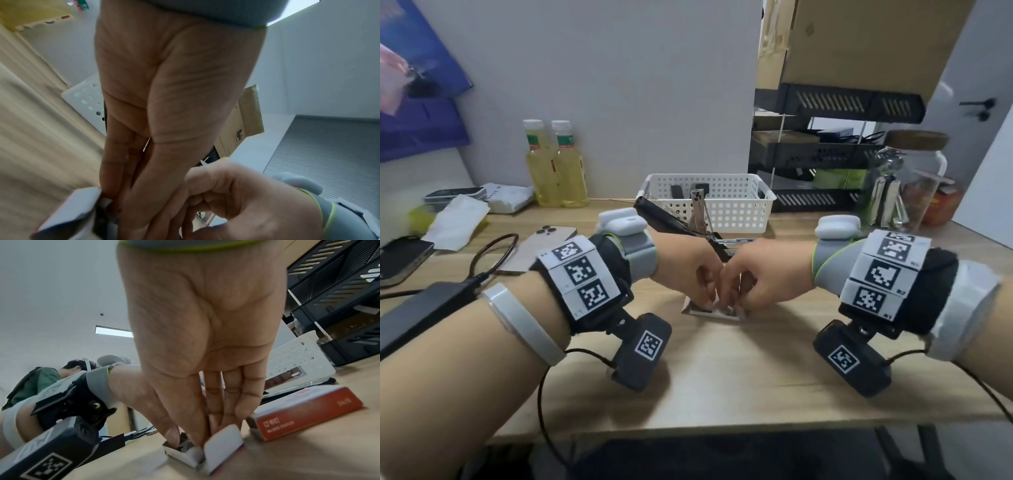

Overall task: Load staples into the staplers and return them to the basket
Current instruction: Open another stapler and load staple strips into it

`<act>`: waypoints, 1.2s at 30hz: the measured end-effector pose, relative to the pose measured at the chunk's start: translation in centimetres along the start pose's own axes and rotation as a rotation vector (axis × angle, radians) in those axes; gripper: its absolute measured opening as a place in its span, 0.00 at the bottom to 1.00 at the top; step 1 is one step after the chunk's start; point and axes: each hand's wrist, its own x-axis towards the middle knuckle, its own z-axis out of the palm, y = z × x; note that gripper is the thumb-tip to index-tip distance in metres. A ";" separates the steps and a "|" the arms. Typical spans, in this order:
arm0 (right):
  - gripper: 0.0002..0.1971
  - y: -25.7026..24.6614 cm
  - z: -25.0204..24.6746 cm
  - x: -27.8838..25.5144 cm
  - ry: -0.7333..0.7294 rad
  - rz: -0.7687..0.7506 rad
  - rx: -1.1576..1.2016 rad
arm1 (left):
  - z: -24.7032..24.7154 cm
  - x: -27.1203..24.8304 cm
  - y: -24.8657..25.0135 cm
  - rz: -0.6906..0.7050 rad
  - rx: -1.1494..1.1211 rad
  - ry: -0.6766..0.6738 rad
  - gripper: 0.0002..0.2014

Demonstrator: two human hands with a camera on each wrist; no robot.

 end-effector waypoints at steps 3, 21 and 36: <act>0.09 -0.2 0.3 0.2 0.017 0.012 -0.035 | 0.5 0.2 0.2 -0.046 0.012 0.003 0.12; 0.05 -0.9 0.7 0.6 0.032 0.053 -0.106 | 0.6 0.5 0.9 -0.077 0.103 0.105 0.08; 0.03 0.9 0.1 0.3 0.034 0.135 0.081 | 0.5 0.3 -0.3 0.013 -0.006 0.011 0.11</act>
